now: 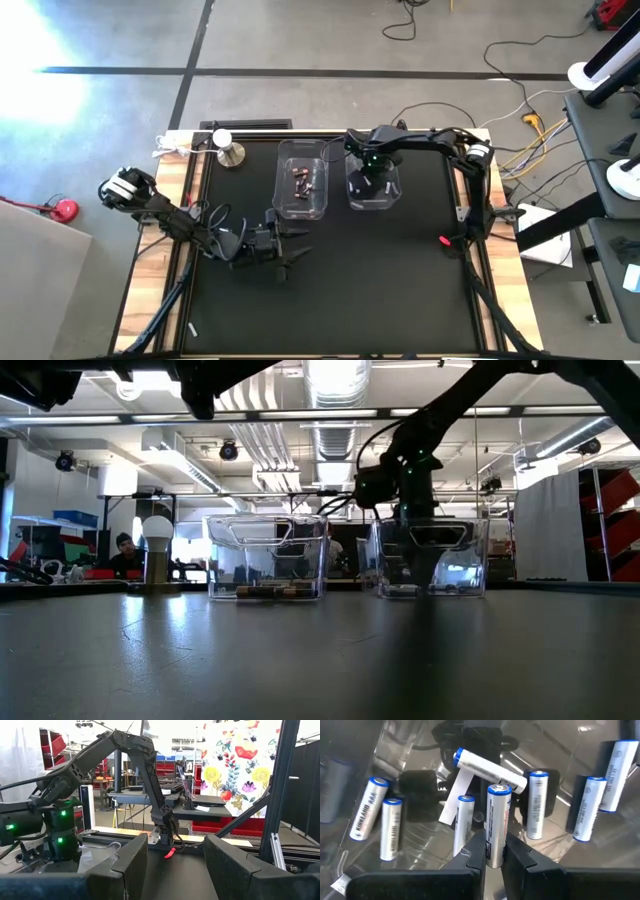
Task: Sort batteries
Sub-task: Put the white battery into the right transparent bin
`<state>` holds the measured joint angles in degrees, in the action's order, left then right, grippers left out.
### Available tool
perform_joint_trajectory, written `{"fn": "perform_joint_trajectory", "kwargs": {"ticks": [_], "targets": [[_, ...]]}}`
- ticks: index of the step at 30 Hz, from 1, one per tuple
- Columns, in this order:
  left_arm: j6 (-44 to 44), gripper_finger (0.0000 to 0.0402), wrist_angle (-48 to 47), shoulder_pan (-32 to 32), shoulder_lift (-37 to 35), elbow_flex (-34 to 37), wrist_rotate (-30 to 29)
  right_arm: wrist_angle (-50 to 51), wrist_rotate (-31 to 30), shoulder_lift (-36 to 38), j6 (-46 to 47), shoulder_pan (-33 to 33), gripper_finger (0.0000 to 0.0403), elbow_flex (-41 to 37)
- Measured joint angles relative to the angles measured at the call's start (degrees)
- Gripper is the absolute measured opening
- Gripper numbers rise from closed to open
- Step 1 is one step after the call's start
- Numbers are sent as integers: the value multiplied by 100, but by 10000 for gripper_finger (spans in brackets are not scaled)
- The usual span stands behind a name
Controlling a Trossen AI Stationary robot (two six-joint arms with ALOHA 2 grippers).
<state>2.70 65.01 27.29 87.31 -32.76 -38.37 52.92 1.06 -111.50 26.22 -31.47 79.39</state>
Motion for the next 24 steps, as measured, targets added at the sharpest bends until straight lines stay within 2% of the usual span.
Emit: {"fn": "perform_joint_trajectory", "kwargs": {"ticks": [24], "targets": [[-15, 173, 12, 4, -2, -22, 0, 105, 15, -37, -81, 3, 29, 18]]}}
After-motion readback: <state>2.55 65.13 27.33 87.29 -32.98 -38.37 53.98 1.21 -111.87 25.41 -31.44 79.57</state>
